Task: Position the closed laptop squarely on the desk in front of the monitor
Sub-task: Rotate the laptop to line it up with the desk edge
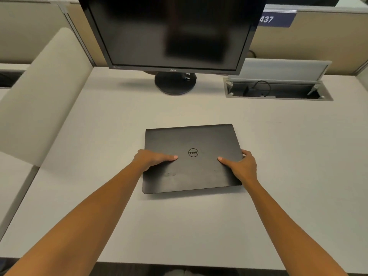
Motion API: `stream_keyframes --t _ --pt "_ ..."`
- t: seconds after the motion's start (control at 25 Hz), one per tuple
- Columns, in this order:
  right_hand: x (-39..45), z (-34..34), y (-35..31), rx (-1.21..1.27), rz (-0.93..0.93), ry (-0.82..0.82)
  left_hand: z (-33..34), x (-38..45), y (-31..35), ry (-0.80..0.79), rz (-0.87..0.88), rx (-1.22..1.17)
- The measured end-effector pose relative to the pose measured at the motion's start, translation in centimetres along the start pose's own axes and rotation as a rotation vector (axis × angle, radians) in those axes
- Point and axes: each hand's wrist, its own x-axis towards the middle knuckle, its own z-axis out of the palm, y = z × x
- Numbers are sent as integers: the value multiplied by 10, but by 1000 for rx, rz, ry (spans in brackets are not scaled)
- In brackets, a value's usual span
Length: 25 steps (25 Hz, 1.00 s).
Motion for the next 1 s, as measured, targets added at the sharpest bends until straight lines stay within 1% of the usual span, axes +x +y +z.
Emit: stream_keyframes --t 0.08,0.2,0.32,0.48,0.52,0.6,0.64,0.68,0.76,0.84,0.92,1.0 --pt "8 -6 -7 -34 -48 -40 1 -6 -1 -118 -28 80" --pt "24 -11 -20 -102 -113 -107 -2 -12 -1 -244 -78 70" --pt "36 -11 -34 -181 -198 -167 -8 -12 2 -278 -99 113" --pt "52 -10 -52 -250 -237 -140 -15 -12 6 -316 -126 181" --pt "55 -9 -57 -234 -234 -158 -17 -13 6 -329 -140 198" --pt "59 -2 -63 -206 -228 -252 -24 -20 12 -331 -133 279" --pt "57 3 -65 -210 -234 -283 -28 -25 16 -315 -103 332" --pt "55 9 -64 -211 -242 -273 -34 -30 23 -272 -53 378" --pt "53 18 -61 -203 -255 -168 -44 -33 36 -144 40 382" --pt "56 17 -55 -294 -226 -64 -46 -24 44 34 86 271" --pt "65 11 -53 -358 -152 -42 -38 -13 42 184 60 70" --pt "80 8 -54 -330 -111 -76 -18 -7 34 214 -56 -118"
